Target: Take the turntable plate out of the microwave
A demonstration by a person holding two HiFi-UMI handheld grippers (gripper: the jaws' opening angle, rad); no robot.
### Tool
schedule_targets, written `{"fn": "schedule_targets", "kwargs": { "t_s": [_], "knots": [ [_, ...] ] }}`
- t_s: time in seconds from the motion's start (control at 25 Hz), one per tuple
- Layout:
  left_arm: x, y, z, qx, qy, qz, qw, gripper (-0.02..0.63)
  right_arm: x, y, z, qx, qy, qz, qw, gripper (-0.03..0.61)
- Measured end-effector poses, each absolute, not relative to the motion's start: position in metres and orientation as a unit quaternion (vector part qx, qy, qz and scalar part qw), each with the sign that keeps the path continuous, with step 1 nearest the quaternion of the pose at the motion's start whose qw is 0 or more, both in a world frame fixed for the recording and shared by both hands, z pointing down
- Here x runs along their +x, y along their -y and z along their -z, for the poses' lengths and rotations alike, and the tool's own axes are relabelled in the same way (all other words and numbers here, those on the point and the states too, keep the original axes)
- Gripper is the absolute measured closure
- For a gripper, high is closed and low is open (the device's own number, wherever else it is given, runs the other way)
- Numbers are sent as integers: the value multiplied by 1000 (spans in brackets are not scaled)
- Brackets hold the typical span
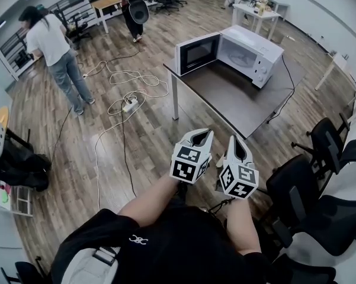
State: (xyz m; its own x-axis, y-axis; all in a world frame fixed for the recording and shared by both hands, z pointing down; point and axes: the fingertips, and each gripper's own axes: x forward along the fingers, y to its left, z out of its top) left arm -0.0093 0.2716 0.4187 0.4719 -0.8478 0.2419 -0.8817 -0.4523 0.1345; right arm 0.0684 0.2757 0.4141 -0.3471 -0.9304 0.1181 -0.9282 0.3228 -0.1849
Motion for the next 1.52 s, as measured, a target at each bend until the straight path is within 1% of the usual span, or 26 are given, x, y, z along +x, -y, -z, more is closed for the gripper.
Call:
{"fn": "schedule_targets", "kwargs": {
  "t_s": [0.24,0.56,1.12,1.52],
  "knots": [
    [-9,-237,-425,858,495,-63,118,604,67,-244,-420,-582,-807,98,-2,569],
    [-8,-161,-423,867,478,-60,130,604,67,-173,-419,-597,-796,99,-13,570],
    [-38,-28,-423,870,461,-63,161,604,44,-43,-415,-614,-781,112,-26,569],
    [-47,53,-433,882,430,-64,183,604,36,29,-421,-644,-755,121,-34,569]
  ]
}}
